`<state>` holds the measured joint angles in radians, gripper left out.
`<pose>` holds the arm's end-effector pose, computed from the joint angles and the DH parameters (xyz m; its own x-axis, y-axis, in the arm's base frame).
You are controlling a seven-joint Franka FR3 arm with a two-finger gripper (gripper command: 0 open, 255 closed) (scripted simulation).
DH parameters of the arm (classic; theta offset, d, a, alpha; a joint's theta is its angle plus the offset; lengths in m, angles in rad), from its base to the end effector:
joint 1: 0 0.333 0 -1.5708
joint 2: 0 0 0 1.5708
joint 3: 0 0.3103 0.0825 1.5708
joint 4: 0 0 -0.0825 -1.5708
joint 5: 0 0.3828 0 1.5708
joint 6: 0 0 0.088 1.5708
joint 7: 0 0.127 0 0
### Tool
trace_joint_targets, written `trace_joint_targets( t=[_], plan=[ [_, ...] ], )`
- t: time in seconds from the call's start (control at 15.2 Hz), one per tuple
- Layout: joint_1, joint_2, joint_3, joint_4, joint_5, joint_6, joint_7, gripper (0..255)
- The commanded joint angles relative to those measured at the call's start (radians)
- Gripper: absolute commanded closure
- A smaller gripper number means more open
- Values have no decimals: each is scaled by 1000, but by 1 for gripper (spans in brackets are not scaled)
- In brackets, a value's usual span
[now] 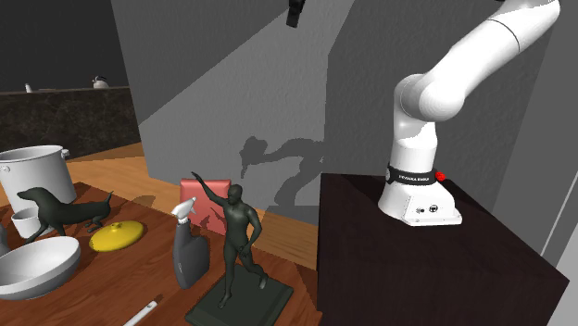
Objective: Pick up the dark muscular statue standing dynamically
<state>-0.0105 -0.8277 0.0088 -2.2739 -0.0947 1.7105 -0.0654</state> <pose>0.3149 -0.0102 0.6341 0.9644 0.0755 0.2534 0.0469 -0.9920 0.1171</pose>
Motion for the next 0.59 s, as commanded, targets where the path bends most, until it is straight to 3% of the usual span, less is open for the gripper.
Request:
trace_joint_targets(
  t=[0.0,0.53],
  plan=[
    [0,0,0,0,0,0,0,0],
    [36,16,104,-197,67,207,134,0]
  ],
)
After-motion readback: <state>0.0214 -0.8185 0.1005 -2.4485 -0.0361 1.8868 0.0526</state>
